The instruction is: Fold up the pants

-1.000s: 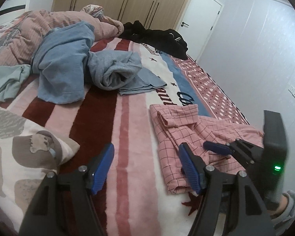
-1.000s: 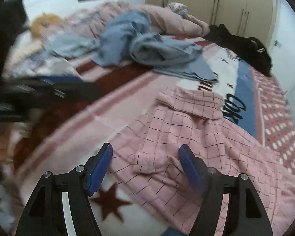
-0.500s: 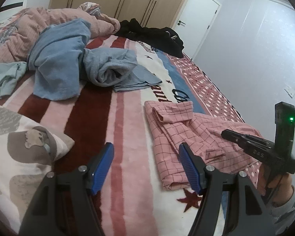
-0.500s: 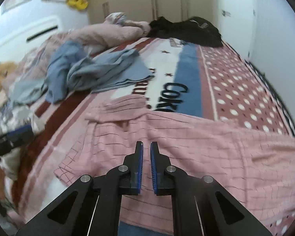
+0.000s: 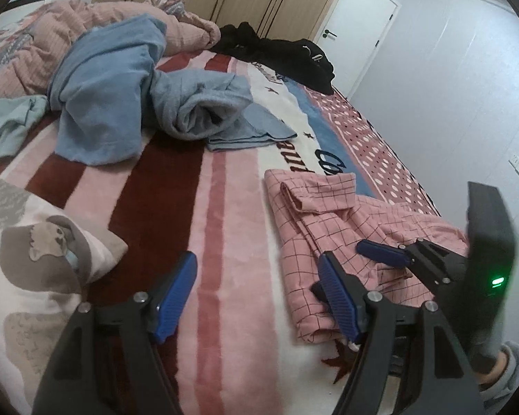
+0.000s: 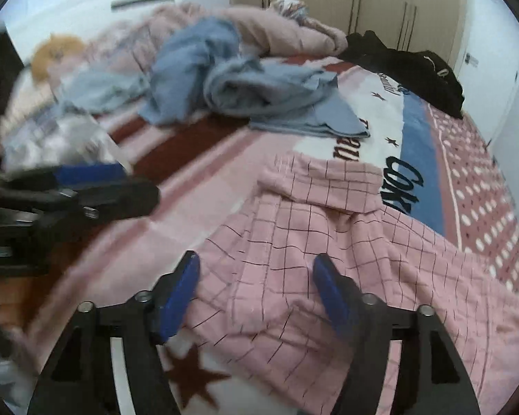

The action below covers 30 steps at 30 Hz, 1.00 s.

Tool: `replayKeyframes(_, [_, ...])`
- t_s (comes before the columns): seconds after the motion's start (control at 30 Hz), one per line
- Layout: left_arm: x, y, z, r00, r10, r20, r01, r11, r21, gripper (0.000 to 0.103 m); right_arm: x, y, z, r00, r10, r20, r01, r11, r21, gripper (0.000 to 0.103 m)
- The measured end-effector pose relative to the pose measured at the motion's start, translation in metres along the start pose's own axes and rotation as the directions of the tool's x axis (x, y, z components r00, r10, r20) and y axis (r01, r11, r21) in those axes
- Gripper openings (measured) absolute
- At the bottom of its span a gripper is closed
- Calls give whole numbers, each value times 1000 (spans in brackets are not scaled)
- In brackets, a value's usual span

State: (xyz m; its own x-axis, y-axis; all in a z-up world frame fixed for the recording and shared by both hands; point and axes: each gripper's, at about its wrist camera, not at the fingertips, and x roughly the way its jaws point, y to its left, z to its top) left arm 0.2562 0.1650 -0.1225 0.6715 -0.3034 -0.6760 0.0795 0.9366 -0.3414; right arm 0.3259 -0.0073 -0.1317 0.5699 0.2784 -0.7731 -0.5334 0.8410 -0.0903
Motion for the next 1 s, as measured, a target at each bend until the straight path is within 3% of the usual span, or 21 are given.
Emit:
replayKeyframes(0.17, [0,1,-1,1000,-5,0,5,1000,-1,69,5,-17,-10,985,-174,-7,174,985,-5,63])
replayKeyframes(0.23, [1,2,-1,1000,-4,-4,4,1000,-1,69,3,-29,-12,990,-142,-19,142,989,34,49])
replayKeyframes(0.3, [1,2,-2,1000,-1,-7,1,1000,-2,69,1,-38,-12,993,-117,-13,118,990,81,22])
replayKeyframes(0.37, [1,1,-4,1000,-2,-8,2,1000,-1,69,-4,-42,-11,991,-130,14,128,986,108,8])
replayKeyframes(0.7, [4,-5,-6,1000,-6,-22,6,1000,18,69,-35,-105,-21,992,-116,45,96,945,314,5])
replayKeyframes(0.9, [10,-11,-7,999,-16,-32,17,999,31,69,-61,-150,-49,990,-136,35,108,899,425,2])
replayKeyframes(1.0, [13,-13,-8,999,-14,-41,15,999,35,69,-71,-170,-67,996,-83,32,57,872,486,2])
